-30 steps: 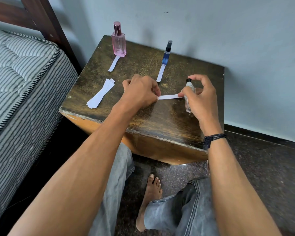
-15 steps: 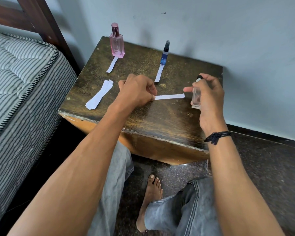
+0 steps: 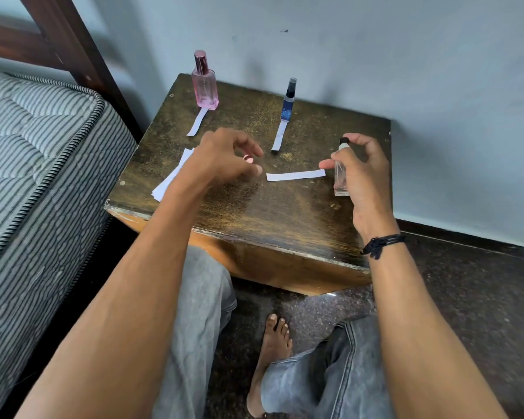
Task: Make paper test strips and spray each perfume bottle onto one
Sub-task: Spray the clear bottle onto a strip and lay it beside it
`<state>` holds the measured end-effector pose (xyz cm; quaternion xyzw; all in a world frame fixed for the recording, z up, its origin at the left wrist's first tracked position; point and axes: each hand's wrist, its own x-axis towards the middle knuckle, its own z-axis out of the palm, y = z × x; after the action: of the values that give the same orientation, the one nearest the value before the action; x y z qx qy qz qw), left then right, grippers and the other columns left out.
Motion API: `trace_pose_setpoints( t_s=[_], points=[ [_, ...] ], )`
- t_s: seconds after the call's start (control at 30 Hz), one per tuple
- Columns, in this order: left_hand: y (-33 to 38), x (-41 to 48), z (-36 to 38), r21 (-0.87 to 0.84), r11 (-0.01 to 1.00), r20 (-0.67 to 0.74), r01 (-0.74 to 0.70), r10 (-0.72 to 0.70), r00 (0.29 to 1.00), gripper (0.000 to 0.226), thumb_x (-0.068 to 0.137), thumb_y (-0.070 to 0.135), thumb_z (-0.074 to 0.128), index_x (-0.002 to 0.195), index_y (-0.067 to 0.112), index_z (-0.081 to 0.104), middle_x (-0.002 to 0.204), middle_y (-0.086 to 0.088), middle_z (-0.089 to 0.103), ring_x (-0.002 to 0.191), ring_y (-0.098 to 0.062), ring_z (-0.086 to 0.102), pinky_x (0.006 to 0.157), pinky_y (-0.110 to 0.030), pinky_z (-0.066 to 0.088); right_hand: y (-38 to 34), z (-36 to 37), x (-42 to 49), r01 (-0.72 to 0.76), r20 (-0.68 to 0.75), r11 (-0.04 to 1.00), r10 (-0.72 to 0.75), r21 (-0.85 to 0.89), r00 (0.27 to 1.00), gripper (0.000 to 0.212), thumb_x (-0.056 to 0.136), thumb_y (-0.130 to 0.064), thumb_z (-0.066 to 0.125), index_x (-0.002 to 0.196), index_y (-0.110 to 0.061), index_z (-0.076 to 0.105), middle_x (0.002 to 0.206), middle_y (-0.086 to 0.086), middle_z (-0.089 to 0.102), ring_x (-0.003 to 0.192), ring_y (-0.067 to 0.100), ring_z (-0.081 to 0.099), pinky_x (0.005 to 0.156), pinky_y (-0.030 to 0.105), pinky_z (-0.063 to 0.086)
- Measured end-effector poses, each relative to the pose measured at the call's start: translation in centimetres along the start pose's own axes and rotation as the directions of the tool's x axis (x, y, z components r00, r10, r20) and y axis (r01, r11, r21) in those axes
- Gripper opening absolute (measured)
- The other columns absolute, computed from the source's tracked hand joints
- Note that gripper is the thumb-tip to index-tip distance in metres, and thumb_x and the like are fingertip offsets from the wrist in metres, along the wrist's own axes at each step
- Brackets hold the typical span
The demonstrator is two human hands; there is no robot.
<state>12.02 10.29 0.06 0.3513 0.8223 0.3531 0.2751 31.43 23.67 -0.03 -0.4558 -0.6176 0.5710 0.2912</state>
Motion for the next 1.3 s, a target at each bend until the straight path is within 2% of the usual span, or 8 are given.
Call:
trace_pose_setpoints(
  t_s=[0.23, 0.3, 0.4, 0.6, 0.73, 0.9, 1.1, 1.3],
  points=[
    [0.2, -0.3, -0.4, 0.074, 0.996, 0.035, 0.048, -0.050, 0.998, 0.029, 0.078, 0.007, 0.083, 0.102, 0.021, 0.077, 0.092, 0.005, 0.072, 0.082, -0.008, 0.065, 0.075, -0.022, 0.050, -0.1, -0.2, -0.5, 0.050, 0.075, 0.998, -0.046, -0.045, 0.996, 0.048, 0.084, -0.027, 0.072, 0.128, -0.036, 0.054, 0.123, 0.001, 0.069, 0.094, -0.010, 0.061, 0.070, 0.015, 0.043],
    [0.0, -0.1, -0.2, 0.040, 0.998, -0.003, 0.055, -0.055, 0.998, 0.027, 0.078, 0.012, 0.084, 0.102, 0.023, 0.077, 0.095, 0.003, 0.073, 0.087, -0.013, 0.068, 0.078, -0.027, 0.054, 0.0, -0.3, -0.4, 0.066, 0.105, 0.996, -0.059, -0.063, 0.993, 0.050, 0.084, -0.031, 0.073, 0.128, -0.036, 0.051, 0.123, 0.002, 0.070, 0.093, -0.009, 0.062, 0.070, 0.011, 0.044],
    [0.5, -0.3, -0.2, -0.162, 0.987, -0.078, 0.005, -0.018, 0.997, 0.035, 0.079, 0.011, 0.083, 0.112, 0.020, 0.074, 0.102, 0.001, 0.072, 0.094, -0.016, 0.068, 0.091, -0.038, 0.058, 0.1, -0.5, -0.4, 0.072, 0.147, 0.996, -0.062, -0.058, 0.987, 0.049, 0.088, -0.031, 0.077, 0.130, -0.030, 0.051, 0.116, -0.004, 0.074, 0.101, -0.002, 0.065, 0.076, 0.019, 0.046],
    [2.5, -1.0, 0.0, -0.638, 0.765, -0.123, -0.089, 0.014, 0.992, 0.035, 0.078, -0.005, 0.080, 0.109, 0.004, 0.066, 0.109, -0.026, 0.070, 0.091, -0.027, 0.071, 0.080, -0.031, 0.061, 0.3, 0.1, -0.5, 0.106, 0.259, 0.994, -0.092, -0.040, 0.961, 0.034, 0.094, -0.025, 0.075, 0.122, -0.019, 0.056, 0.111, -0.001, 0.078, 0.104, 0.014, 0.073, 0.092, 0.037, 0.054],
    [2.6, -1.0, 0.2, -0.643, 0.757, -0.108, -0.117, 0.062, 0.992, 0.031, 0.080, -0.002, 0.079, 0.108, 0.010, 0.073, 0.105, -0.018, 0.074, 0.090, -0.021, 0.072, 0.084, -0.029, 0.059, 0.5, 1.1, -0.7, 0.195, 0.318, 0.969, -0.140, -0.150, 0.938, 0.035, 0.095, -0.027, 0.074, 0.124, -0.021, 0.054, 0.109, 0.001, 0.077, 0.084, 0.022, 0.070, 0.094, 0.049, 0.057],
    [2.9, -1.0, 0.7, -0.637, 0.749, -0.113, -0.182, 0.143, 0.983, 0.034, 0.080, 0.001, 0.080, 0.112, 0.010, 0.074, 0.098, -0.010, 0.075, 0.087, -0.019, 0.072, 0.089, -0.033, 0.060, 0.7, 1.9, -0.8, 0.268, 0.351, 0.946, -0.192, -0.184, 0.917, 0.031, 0.086, -0.040, 0.075, 0.109, -0.043, 0.055, 0.110, -0.005, 0.072, 0.098, 0.021, 0.070, 0.097, 0.057, 0.054],
    [3.2, -1.0, 1.3, -0.573, 0.781, -0.114, -0.249, 0.224, 0.968, 0.036, 0.081, 0.002, 0.080, 0.116, 0.005, 0.071, 0.099, -0.012, 0.073, 0.085, -0.017, 0.070, 0.082, -0.029, 0.059, 0.9, 2.1, -0.9, 0.306, 0.375, 0.933, -0.220, -0.189, 0.901, 0.031, 0.092, -0.026, 0.077, 0.115, -0.029, 0.057, 0.104, -0.012, 0.071, 0.097, 0.005, 0.066, 0.099, 0.046, 0.052],
    [2.8, -0.7, 1.3, -0.541, 0.798, -0.094, -0.266, 0.257, 0.962, 0.036, 0.078, 0.008, 0.083, 0.113, 0.014, 0.076, 0.102, -0.008, 0.075, 0.090, -0.018, 0.070, 0.086, -0.029, 0.058, 0.8, 2.2, -0.9, 0.315, 0.379, 0.922, -0.216, -0.223, 0.900, 0.033, 0.088, -0.034, 0.079, 0.114, -0.038, 0.058, 0.117, -0.011, 0.070, 0.123, 0.020, 0.062, 0.108, 0.058, 0.044]
  ],
)
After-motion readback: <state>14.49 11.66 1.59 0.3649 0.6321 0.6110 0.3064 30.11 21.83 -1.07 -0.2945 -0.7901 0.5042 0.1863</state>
